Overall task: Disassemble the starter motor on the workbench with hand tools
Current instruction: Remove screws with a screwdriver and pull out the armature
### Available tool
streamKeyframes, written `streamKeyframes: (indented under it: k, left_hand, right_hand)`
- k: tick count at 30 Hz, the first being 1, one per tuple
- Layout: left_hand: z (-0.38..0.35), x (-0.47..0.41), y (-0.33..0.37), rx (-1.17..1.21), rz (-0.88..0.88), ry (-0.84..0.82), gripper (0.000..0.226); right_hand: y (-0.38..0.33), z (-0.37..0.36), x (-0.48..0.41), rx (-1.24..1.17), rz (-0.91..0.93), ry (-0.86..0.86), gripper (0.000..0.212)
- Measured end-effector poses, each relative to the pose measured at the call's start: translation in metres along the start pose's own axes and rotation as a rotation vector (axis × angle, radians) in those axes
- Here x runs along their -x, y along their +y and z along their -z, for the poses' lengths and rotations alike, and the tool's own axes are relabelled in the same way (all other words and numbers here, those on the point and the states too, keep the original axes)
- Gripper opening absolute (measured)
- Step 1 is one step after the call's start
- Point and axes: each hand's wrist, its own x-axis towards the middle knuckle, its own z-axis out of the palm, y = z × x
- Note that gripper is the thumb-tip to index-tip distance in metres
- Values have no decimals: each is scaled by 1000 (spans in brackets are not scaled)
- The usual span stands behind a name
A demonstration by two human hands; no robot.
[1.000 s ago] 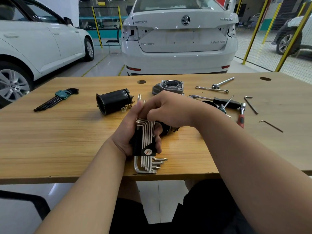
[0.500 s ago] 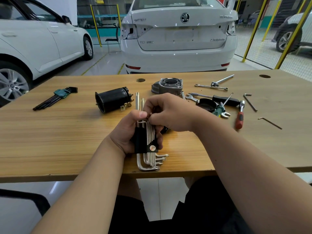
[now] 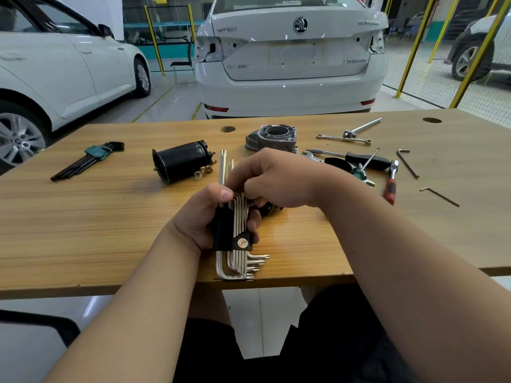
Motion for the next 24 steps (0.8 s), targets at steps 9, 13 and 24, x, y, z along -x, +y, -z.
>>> streamKeyframes:
  k: [9,13,24]
  left_hand:
    - [2,1,1,1,77,-16,44]
    - [3,1,2,3,58,82,41]
    - [6,1,-1,-97,123,17,50]
  right_hand:
    - [10,0,0,-107,24,13,20]
    - [16,1,3,-231,35,84,23]
    - [10,0,6,-59,20,65,10]
